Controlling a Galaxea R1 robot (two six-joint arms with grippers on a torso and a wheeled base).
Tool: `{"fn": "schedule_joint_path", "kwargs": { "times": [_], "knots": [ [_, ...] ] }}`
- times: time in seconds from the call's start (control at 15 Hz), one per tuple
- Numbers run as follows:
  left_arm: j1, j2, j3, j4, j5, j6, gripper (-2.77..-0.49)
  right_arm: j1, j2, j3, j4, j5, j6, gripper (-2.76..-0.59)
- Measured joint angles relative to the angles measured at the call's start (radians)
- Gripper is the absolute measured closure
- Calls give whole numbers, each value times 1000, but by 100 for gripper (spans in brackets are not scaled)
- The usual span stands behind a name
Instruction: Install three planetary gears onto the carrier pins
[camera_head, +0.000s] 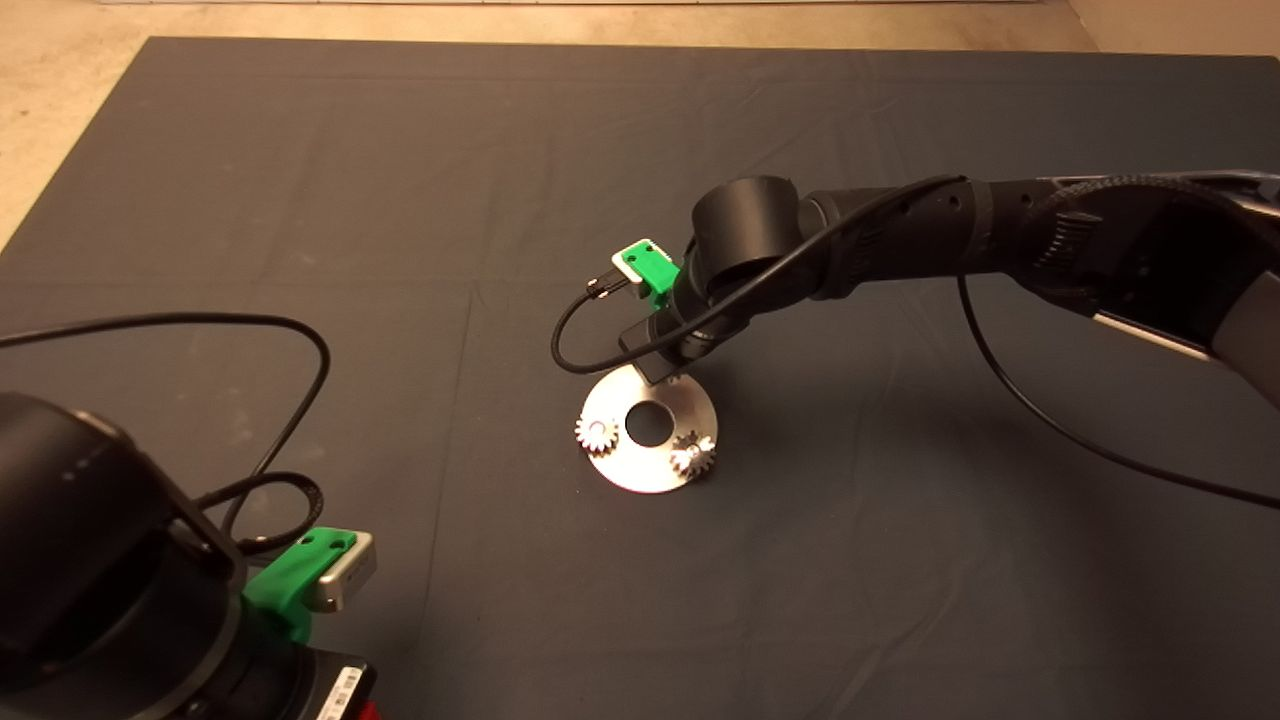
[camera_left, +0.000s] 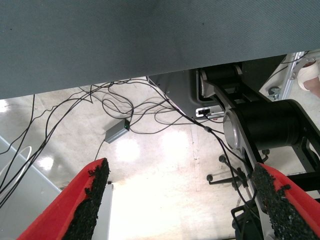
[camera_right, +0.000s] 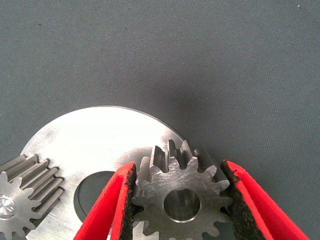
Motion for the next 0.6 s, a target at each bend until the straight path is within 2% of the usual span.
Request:
{"fn": "schedule_joint_path", "kwargs": {
  "times": [0.27,0.47,0.6],
  "knots": [
    [0,0,0,0,0,0,-204,0,0,0,0,1,0,-110],
    [0,0,0,0,0,0,-204,0,0,0,0,19,0,-110],
    [0,0,0,0,0,-1,-204,0,0,0,0,21,0,-110]
  ]
}}
